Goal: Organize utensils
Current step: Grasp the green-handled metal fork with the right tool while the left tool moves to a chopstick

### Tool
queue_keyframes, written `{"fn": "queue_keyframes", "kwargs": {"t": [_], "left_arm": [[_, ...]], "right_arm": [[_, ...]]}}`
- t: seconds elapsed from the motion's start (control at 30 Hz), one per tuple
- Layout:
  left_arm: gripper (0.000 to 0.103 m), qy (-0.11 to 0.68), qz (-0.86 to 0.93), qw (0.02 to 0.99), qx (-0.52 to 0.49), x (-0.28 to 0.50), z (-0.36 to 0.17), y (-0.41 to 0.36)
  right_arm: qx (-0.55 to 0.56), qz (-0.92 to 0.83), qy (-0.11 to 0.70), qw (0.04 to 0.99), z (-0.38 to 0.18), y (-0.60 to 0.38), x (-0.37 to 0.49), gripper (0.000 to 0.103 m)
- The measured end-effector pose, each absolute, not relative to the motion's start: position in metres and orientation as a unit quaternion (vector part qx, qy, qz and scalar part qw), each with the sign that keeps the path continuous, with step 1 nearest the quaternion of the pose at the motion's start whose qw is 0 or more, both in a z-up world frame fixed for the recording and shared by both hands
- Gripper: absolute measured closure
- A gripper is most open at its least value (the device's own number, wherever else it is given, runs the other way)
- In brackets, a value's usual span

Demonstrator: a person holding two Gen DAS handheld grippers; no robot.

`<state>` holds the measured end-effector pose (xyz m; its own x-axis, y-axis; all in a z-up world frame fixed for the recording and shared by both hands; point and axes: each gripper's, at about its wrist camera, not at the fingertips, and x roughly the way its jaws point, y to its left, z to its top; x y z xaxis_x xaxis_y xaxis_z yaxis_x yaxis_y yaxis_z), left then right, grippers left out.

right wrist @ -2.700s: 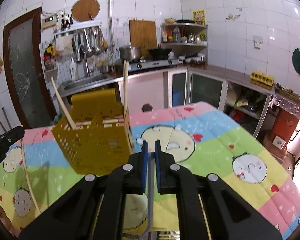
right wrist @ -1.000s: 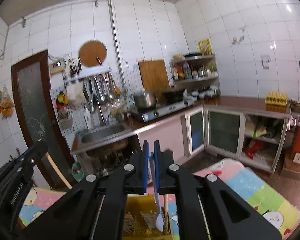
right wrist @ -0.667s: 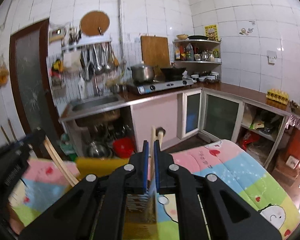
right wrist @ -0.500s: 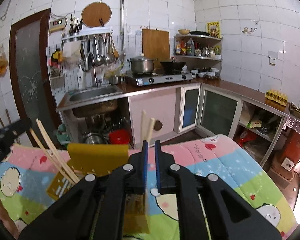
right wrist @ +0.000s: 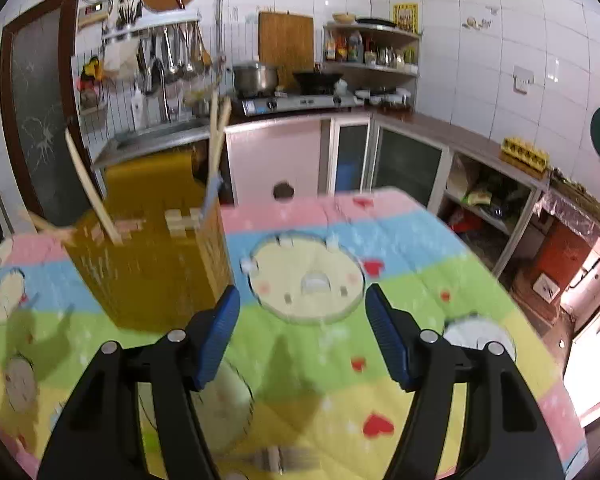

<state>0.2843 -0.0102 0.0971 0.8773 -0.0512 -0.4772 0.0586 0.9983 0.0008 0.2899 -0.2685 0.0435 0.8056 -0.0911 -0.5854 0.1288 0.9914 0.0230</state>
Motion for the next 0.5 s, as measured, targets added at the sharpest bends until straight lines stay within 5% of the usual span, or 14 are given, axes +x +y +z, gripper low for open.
{"fn": "queue_keyframes", "kwargs": {"t": [0.5], "left_arm": [[0.008,0.337,-0.027,0.941,0.005,0.264,0.012,-0.006]], "right_arm": [[0.011,-0.043,0.364,0.930,-0.030,-0.262,0.242,0.038]]}}
